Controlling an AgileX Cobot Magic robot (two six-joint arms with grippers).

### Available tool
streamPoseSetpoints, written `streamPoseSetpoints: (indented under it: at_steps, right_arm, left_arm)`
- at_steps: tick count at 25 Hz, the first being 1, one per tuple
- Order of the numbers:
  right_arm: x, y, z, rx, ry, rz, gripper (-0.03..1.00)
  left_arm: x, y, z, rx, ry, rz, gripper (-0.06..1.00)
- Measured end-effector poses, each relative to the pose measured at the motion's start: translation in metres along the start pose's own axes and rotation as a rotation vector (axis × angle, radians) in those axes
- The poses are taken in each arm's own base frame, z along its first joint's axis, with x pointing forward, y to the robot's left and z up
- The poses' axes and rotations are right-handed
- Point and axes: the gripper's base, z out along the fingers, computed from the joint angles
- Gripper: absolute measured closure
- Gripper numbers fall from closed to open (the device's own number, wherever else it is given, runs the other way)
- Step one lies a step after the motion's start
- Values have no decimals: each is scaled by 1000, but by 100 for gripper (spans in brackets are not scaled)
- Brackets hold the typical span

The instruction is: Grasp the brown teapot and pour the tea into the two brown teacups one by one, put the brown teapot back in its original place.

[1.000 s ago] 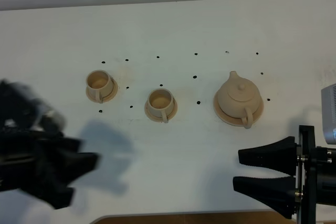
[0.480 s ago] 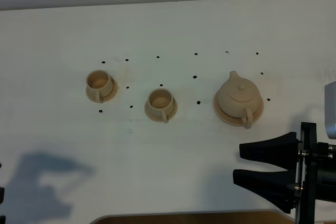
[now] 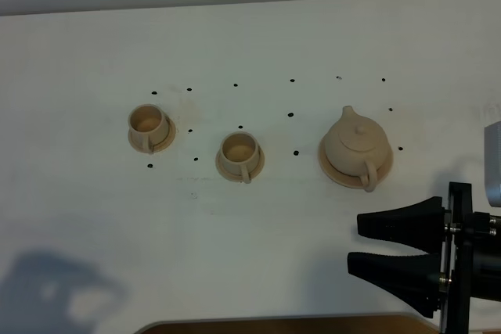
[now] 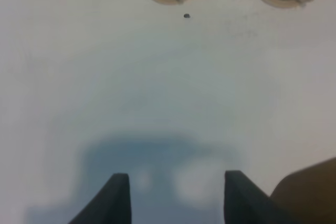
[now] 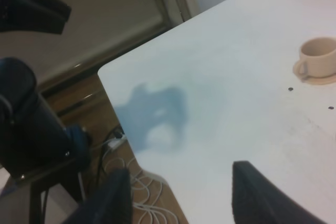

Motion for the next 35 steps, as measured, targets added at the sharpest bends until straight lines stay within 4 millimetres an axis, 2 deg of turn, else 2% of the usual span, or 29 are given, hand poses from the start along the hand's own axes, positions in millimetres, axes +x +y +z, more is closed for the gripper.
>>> streamPoseSetpoints:
  at_steps: [7, 14, 20, 30, 33, 35]
  right_arm:
    - [0, 0, 0, 2, -3, 3, 52]
    - [0, 0, 0, 2, -3, 30, 52]
    - [-2, -2, 0, 16, -2, 103, 52]
    - [-51, -28, 8, 143, -67, 302, 52]
    - [-63, -46, 18, 185, -30, 408, 52]
    - [-65, -61, 28, 211, 55, 468, 52]
  left_arm:
    - [6, 4, -8, -108, -50, -87, 50]
    - [20, 3, -28, -288, -193, -208, 50]
    - [25, 1, -32, -307, -229, -212, 50]
    - [25, 1, -32, -308, -229, -211, 50]
    - [25, 1, -32, -308, -229, -211, 50]
    - [25, 1, -32, -308, -229, -211, 50]
